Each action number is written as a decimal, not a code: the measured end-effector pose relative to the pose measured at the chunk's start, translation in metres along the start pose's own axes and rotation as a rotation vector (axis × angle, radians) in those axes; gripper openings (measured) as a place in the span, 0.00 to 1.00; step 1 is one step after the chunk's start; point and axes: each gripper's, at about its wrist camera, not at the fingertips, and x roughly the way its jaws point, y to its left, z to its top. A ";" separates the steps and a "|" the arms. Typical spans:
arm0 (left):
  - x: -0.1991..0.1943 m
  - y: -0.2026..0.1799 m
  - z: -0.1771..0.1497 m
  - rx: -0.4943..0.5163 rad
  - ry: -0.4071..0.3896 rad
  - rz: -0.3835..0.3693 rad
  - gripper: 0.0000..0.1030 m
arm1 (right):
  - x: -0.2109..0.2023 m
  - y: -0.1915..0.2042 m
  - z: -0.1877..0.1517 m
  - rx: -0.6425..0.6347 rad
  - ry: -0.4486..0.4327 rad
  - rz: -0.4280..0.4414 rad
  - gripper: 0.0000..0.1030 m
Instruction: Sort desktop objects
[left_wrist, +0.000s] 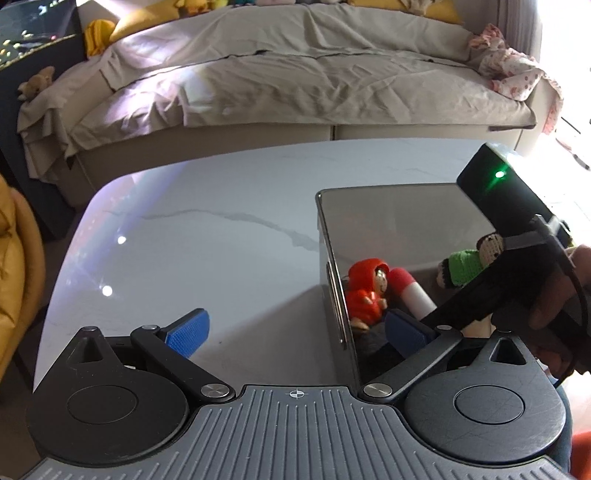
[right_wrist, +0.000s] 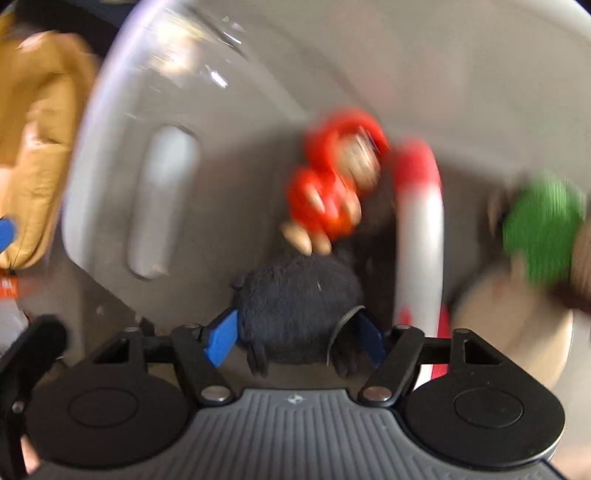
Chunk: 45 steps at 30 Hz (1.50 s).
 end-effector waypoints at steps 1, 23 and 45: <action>0.001 -0.001 0.001 0.000 0.001 -0.002 1.00 | -0.008 0.008 -0.001 -0.085 -0.054 -0.001 0.58; 0.027 0.018 -0.001 -0.199 0.064 -0.099 1.00 | -0.045 -0.032 0.013 -0.144 -0.016 -0.247 0.56; 0.023 0.000 0.003 -0.221 0.050 -0.137 1.00 | -0.210 -0.092 -0.043 -0.174 -0.219 -0.423 0.81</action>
